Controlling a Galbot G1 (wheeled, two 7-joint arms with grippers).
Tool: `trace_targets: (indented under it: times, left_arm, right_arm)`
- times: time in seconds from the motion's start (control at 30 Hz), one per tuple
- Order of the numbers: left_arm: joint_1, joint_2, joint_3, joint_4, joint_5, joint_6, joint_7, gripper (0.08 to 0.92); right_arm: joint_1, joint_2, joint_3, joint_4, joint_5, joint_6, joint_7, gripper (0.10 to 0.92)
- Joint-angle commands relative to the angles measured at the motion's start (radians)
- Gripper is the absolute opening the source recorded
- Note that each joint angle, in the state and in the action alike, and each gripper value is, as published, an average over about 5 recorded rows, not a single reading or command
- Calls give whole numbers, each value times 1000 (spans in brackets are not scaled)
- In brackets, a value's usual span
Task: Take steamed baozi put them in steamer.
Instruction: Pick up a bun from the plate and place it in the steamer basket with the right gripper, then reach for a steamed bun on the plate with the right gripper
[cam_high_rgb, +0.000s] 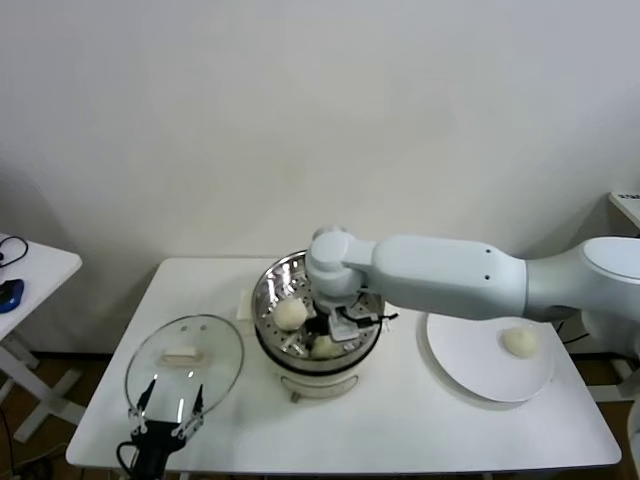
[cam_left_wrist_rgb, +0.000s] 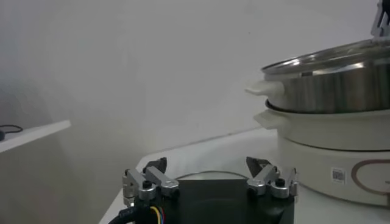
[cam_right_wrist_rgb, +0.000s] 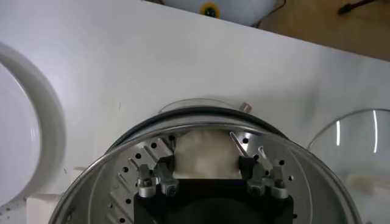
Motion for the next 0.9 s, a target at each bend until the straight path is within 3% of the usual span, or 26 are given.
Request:
trace_targets:
  times: [0.03, 0.17, 0.57, 0.7, 0.9]
  left_arm:
    - [1, 0, -1, -3, 2, 1, 0, 823]
    - [1, 0, -2, -1, 0, 0, 0, 823]
    - [-10, 6, -2, -4, -2, 5, -1, 823]
    - [-15, 13, -3, -3, -4, 6, 0, 823]
    - [-25, 23, 5, -8, -14, 5, 0, 823]
  right_arm:
    - [-4, 6, 5, -3, -9, 19, -1, 769]
    - [-1, 2, 17, 0, -15, 35, -8, 818]
    - [88, -75, 91, -5, 33, 29, -26, 823]
    - [211, -151, 27, -25, 192, -67, -36, 823]
    - [399, -312, -195, -136, 610, -357, -23, 823]
